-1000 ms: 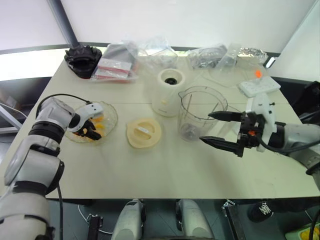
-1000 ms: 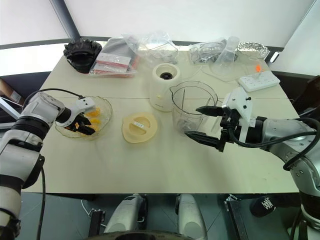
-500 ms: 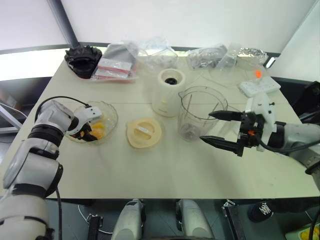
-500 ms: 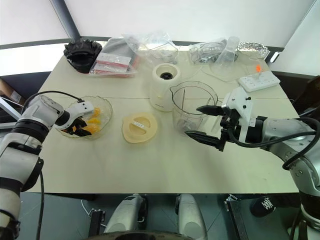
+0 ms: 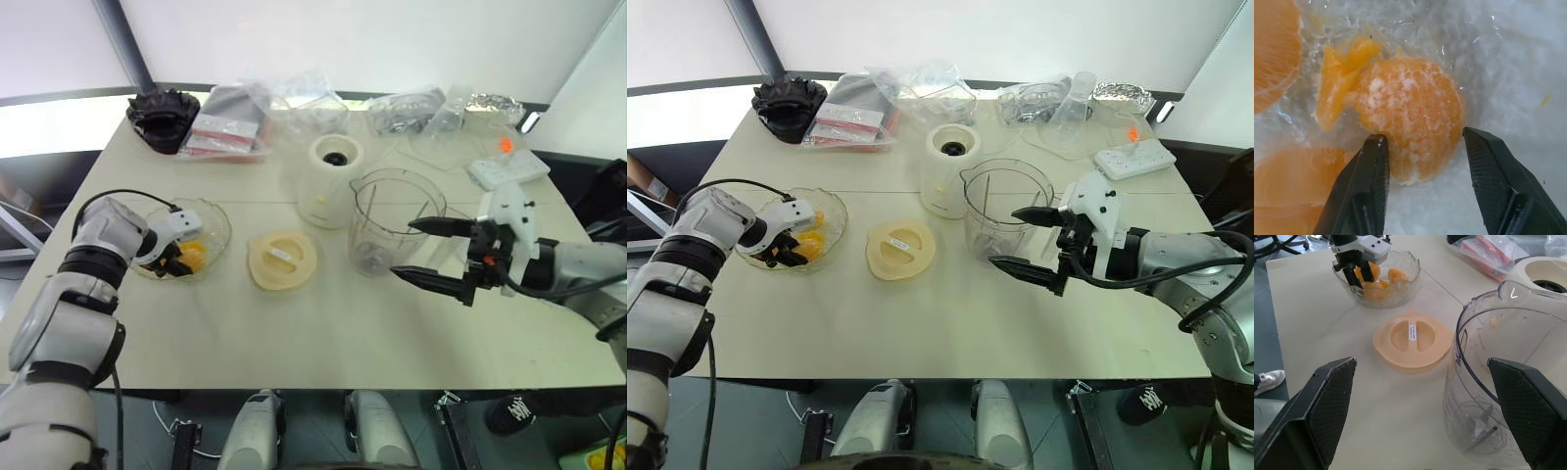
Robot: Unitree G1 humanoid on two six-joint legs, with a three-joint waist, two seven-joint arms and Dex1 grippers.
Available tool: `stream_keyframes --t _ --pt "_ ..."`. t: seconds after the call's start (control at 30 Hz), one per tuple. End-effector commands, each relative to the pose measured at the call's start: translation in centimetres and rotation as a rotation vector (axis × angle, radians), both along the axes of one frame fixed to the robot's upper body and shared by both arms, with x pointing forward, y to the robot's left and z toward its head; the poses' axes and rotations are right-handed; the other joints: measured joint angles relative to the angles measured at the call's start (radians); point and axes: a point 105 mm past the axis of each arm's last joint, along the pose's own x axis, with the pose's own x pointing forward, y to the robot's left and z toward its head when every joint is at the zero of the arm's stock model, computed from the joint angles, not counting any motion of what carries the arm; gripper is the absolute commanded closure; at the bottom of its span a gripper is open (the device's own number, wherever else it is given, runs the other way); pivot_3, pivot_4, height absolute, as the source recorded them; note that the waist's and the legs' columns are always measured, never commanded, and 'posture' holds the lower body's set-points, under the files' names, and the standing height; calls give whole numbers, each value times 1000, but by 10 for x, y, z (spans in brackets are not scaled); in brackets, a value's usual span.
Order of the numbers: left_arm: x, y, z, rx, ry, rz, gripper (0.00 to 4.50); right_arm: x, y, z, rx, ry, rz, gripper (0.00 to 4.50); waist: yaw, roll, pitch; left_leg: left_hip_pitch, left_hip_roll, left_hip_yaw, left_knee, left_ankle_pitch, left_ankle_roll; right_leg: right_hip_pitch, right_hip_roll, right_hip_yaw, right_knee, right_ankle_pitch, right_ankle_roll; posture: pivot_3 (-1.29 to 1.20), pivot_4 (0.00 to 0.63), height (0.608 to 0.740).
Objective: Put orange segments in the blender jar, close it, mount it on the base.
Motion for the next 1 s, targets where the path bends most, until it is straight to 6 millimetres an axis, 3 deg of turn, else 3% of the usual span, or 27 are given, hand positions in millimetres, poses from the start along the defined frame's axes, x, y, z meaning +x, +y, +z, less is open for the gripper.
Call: stream_keyframes --t 0.03,0.13,0.2,0.5,0.77,0.9,1.0 --pt "3 -1 9 -28 -34 14 2121 -3 4 10 -5 -61 24 0 0 0 0 0 0 0 0 0 0 0 0 0 0 0 0 0 150 740" --pt "2 -2 9 -44 -38 14 2121 -2 4 10 -7 -62 25 0 0 0 0 0 0 0 0 0 0 0 0 0 0 0 0 0 150 740" --pt "1 -1 8 -41 -40 17 2663 -1 4 10 -8 -63 26 0 0 0 0 0 0 0 0 0 0 0 0 0 0 0 0 0 150 740" --pt "2 -2 14 -88 -77 47 2663 0 5 10 -12 -67 32 0 0 0 0 0 0 0 0 0 0 0 0 0 0 0 0 0 150 740" --pt "8 -16 38 -339 -203 135 2663 1 6 9 -14 -65 34 0 0 0 0 0 0 0 0 0 0 0 0 0 0 0 0 0 150 740" --pt "4 -13 48 -505 -275 216 2663 3 7 9 -15 -68 39 0 -5 0 0 0 0 -1 0 0 0 0 0 0 0 0 0 0 150 740" --pt "-3 -7 45 -536 -286 263 2663 4 7 9 -16 -69 41 0 -3 0 0 0 1 -1 0 0 0 0 0 0 1 0 1 0 150 740"
